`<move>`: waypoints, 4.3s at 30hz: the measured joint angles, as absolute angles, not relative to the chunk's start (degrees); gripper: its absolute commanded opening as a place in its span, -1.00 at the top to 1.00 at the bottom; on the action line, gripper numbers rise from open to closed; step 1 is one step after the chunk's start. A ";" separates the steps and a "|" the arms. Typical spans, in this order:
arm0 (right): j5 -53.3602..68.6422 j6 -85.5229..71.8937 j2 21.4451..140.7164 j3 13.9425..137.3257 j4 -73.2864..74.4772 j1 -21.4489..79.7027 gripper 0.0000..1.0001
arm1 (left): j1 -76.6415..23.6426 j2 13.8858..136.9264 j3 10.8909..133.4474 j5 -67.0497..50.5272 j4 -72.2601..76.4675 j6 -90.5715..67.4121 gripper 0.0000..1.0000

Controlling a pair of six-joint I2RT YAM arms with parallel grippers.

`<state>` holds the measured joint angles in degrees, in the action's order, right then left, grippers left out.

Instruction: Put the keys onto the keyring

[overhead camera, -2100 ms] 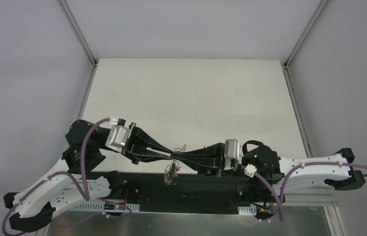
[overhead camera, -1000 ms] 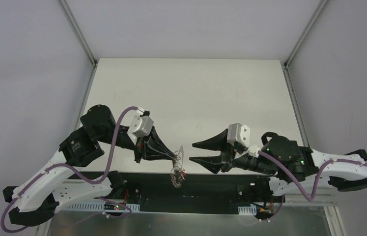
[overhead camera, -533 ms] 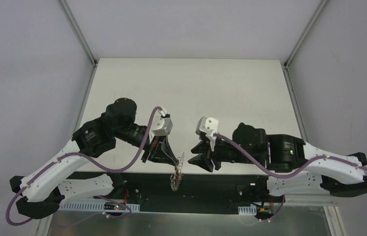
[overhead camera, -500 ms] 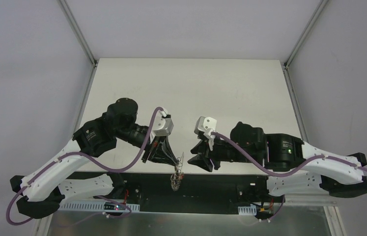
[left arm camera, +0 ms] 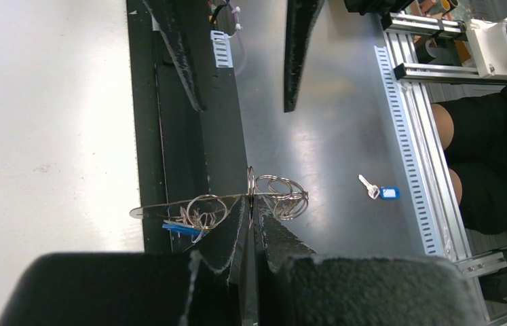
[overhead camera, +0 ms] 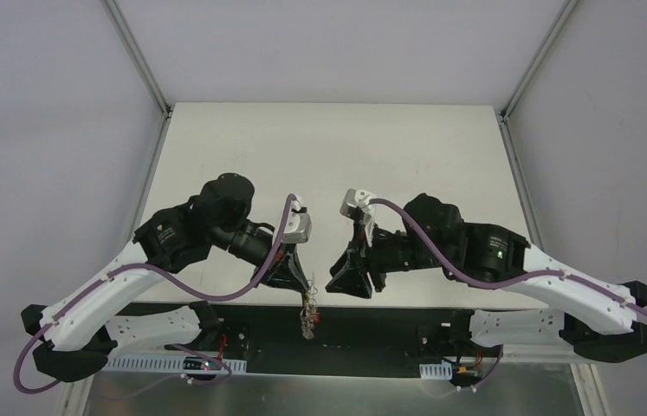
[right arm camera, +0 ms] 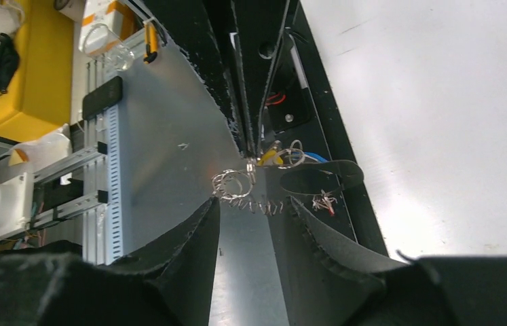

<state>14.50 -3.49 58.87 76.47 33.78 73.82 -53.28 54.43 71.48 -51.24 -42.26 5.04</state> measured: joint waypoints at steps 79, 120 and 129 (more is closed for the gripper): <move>-2.48 8.01 56.27 62.26 14.26 89.95 1.00 | -53.28 36.42 61.54 -47.88 -23.42 1.37 0.46; -10.81 15.73 50.48 58.22 -0.89 93.65 1.00 | -53.28 32.77 51.70 -45.95 -5.32 -6.74 0.73; -11.60 15.77 51.22 58.24 -1.39 93.65 1.00 | -53.28 32.77 51.64 -46.92 -4.95 -6.92 1.00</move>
<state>-11.60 15.77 51.22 58.24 -1.39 93.65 -53.28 32.77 51.64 -46.92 -4.95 -6.92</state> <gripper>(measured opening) 0.009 0.014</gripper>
